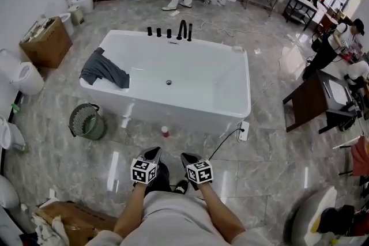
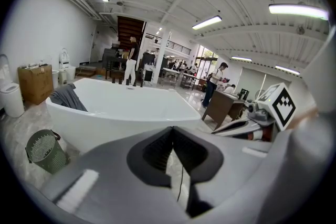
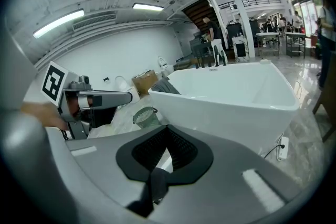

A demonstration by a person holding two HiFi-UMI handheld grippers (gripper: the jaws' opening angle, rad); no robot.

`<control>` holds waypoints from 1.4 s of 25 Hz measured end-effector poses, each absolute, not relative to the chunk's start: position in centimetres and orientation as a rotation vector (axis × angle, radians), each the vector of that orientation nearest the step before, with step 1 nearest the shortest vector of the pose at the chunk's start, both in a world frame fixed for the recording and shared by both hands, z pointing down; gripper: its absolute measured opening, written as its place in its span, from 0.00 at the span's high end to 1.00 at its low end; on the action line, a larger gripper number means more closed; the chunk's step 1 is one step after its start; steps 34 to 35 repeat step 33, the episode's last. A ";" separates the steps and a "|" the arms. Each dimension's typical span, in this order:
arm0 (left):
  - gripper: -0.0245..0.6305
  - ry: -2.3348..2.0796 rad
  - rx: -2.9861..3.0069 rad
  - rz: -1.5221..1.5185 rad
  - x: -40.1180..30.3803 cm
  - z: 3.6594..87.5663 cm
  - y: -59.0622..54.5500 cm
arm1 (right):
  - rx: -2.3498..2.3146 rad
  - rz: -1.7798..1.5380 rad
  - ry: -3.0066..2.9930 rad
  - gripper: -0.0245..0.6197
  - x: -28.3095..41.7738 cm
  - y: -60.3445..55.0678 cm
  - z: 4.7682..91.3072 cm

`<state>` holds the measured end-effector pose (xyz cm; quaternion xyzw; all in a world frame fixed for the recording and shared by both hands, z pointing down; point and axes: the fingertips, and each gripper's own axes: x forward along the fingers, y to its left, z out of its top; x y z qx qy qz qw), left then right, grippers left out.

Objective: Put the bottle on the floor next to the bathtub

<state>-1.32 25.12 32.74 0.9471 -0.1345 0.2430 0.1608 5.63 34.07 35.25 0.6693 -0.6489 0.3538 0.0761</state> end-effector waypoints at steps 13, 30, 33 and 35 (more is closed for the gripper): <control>0.87 -0.439 2.678 0.678 -2.2 32.5 24.3 | 1.989 1.023 -1.941 0.96 5.2 33.5 35.0; 0.87 -0.409 2.698 0.676 -1.3 32.2 23.8 | 1.994 1.000 -1.940 0.96 5.9 32.5 34.6; 0.87 -0.414 2.697 0.673 -1.2 31.9 23.5 | 1.994 0.999 -1.941 0.96 5.8 32.4 34.4; 0.87 -0.414 2.697 0.673 -1.2 31.9 23.5 | 1.994 0.999 -1.941 0.96 5.8 32.4 34.4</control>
